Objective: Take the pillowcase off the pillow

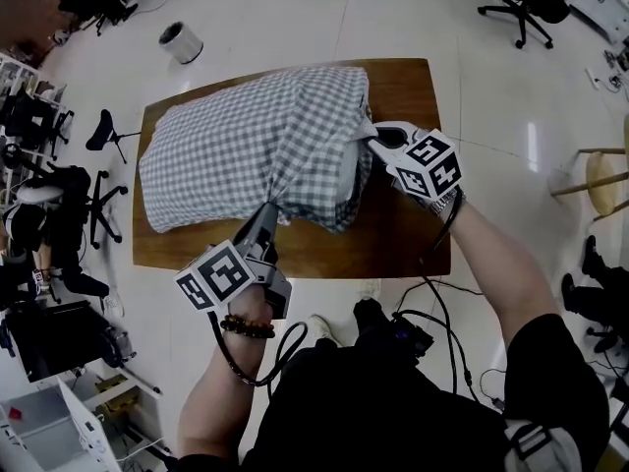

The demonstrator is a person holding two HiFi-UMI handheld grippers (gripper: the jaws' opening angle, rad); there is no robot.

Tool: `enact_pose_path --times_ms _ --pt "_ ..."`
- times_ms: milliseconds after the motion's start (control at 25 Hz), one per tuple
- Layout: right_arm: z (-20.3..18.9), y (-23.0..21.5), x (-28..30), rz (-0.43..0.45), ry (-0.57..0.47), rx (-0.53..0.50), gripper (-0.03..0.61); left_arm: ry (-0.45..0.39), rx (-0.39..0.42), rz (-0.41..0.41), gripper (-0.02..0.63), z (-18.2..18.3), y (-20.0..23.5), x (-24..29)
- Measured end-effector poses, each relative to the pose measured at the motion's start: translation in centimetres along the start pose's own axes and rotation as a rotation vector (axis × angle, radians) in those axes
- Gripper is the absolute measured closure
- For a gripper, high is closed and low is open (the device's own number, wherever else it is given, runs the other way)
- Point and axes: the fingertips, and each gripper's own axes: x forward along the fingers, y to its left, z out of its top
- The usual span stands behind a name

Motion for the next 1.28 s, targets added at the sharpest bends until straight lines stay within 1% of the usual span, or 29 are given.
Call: enact_pose_path --times_ms 160,360,640,840,920,1120,1200,1280 --pt "-0.5 -0.5 -0.4 -0.058 0.010 0.000 0.561 -0.031 0.006 0.045 0.611 0.3 3.0 -1.1" --pt "-1.0 0.4 -1.2 -0.108 0.064 -0.004 0.561 -0.046 -0.010 0.074 0.611 0.7 6.0 -3.9" --pt "-2.1 -2.4 -2.8 -0.163 0.125 -0.020 0.561 -0.061 -0.022 0.122 0.611 2.0 8.1 -3.0" --pt "-2.7 -4.1 -3.0 -0.200 0.162 -0.008 0.563 -0.073 -0.047 0.164 0.611 3.1 10.4 -2.6" --pt "-3.2 -4.6 -3.2 -0.220 0.178 0.011 0.563 -0.075 -0.053 0.179 0.612 3.3 11.2 -2.8" --pt "-4.7 -4.6 -2.7 -0.235 0.233 0.053 0.563 -0.032 -0.030 0.204 0.611 3.1 11.6 -2.3" --pt "-5.0 -4.4 -2.3 -0.225 0.243 0.042 0.560 -0.006 -0.006 0.218 0.607 2.7 11.1 -1.9" --pt "-5.0 -4.3 -2.0 -0.218 0.251 0.014 0.535 0.024 0.022 0.241 0.606 2.4 10.7 -1.5"
